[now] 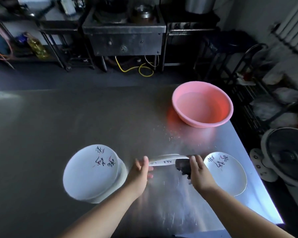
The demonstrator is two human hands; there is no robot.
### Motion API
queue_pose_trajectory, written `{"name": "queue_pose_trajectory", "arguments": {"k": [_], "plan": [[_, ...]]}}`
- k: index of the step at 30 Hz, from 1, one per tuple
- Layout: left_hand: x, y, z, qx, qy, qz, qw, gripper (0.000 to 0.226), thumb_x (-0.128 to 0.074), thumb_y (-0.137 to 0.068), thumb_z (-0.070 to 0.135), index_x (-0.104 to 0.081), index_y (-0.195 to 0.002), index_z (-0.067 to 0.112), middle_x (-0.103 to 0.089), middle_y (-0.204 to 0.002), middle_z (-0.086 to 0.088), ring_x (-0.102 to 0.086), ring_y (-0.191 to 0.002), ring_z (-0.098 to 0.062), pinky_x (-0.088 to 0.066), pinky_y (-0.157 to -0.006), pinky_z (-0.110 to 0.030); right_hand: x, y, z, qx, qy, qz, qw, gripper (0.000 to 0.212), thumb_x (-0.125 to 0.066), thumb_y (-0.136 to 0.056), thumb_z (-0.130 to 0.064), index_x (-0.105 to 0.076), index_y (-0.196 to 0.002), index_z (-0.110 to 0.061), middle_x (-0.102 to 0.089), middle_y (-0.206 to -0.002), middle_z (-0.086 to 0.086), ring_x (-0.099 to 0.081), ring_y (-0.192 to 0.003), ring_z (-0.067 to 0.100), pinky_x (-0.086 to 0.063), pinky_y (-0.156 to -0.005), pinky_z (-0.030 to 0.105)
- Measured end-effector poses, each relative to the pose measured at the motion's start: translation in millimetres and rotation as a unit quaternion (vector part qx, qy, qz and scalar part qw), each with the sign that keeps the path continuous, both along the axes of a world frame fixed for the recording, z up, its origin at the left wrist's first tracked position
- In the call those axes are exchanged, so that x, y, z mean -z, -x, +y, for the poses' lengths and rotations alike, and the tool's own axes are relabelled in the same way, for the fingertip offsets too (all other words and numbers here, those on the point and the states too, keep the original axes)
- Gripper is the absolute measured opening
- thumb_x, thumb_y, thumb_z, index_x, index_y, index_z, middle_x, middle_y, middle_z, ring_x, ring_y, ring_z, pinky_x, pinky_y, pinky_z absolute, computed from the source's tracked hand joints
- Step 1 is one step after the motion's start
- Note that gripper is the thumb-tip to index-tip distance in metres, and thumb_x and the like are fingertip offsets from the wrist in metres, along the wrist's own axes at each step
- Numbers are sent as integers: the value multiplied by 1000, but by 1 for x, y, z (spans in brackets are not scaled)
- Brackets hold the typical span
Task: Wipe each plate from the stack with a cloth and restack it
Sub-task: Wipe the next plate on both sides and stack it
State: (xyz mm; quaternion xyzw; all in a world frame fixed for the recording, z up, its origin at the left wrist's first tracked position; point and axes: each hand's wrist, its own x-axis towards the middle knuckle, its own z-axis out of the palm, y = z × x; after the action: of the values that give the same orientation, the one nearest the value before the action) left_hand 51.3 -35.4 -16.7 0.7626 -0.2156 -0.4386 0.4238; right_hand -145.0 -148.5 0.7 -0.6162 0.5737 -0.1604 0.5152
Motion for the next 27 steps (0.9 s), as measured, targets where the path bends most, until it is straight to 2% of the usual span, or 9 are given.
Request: {"name": "queue_pose_trajectory", "arguments": {"k": [2, 4, 8, 11, 14, 17, 19, 22, 27], "plan": [[-19, -7, -2, -26, 67, 11, 997, 50, -32, -100, 67, -47, -105, 19, -73, -109, -4, -76, -85, -10, -60, -83, -39, -30, -1, 7, 48, 19, -95, 994, 33, -30, -115, -24, -54, -103, -3, -69, -76, 10, -55, -64, 21, -44, -57, 23], [-36, -13, -2, -40, 125, 36, 991, 38, -51, -104, 51, -50, -110, 14, -67, -115, -7, -74, -89, -7, -60, -91, -47, -56, -5, 10, 58, 58, -120, 989, 25, -37, -114, -16, -56, -104, -2, -62, -70, 11, -54, -61, 18, -44, -55, 19], [-70, -20, -7, -78, 191, 157, 966, 35, -71, -89, 23, -53, -119, 21, -65, -121, -4, -63, -99, -9, -52, -88, -33, -88, -10, 14, 39, 109, -110, 987, 19, -53, -102, -3, -63, -106, -18, -67, -79, -5, -64, -59, 16, -53, -56, 22], [-96, -27, -12, -47, 244, 245, 937, 59, -65, -92, -3, -47, -134, 34, -73, -124, 2, -68, -113, -17, -52, -96, -38, -97, -12, 14, 15, 166, -47, 985, 30, -60, -98, -7, -60, -106, -36, -69, -80, -8, -68, -61, 16, -60, -58, 34], [-121, -31, -14, 4, 277, 249, 928, 69, -65, -82, -1, -49, -144, 26, -71, -132, -6, -68, -122, -26, -54, -96, -49, -103, -16, 3, 26, 284, 30, 958, 27, -58, -99, -16, -59, -110, -40, -62, -101, -18, -68, -83, 14, -60, -76, 45], [-142, -25, -14, 29, 284, 238, 929, 65, -63, -80, 1, -53, -142, 19, -72, -130, -10, -70, -118, -29, -57, -90, -47, -116, -25, -7, 19, 391, -40, 919, 32, -53, -104, -16, -56, -133, -28, -48, -129, -36, -56, -123, 13, -51, -98, 32], [-149, -18, -15, 41, 281, 218, 934, 60, -63, -88, -6, -54, -141, 20, -72, -129, -10, -69, -118, -30, -57, -92, -46, -128, -35, -8, -31, 404, -94, 909, 45, -44, -107, -31, -48, -151, -21, -38, -157, -23, -39, -145, 5, -47, -108, 28], [-158, -4, -16, 57, 289, 215, 931, 58, -52, -97, -17, -53, -143, 18, -72, -130, -12, -69, -121, -30, -57, -96, -41, -139, -48, -4, -150, 465, -54, 871, 62, -33, -111, -43, -33, -163, -10, -23, -172, -1, -19, -160, 11, -20, -128, 27], [-178, 10, -18, 38, 312, 222, 923, 59, -42, -95, -21, -57, -140, 14, -73, -125, -16, -72, -106, -23, -59, -71, -27, -132, -43, 24, -265, 544, 37, 796, 73, -28, -111, -54, -18, -166, -8, -10, -176, 11, -5, -162, 37, -21, -126, 61]]}}
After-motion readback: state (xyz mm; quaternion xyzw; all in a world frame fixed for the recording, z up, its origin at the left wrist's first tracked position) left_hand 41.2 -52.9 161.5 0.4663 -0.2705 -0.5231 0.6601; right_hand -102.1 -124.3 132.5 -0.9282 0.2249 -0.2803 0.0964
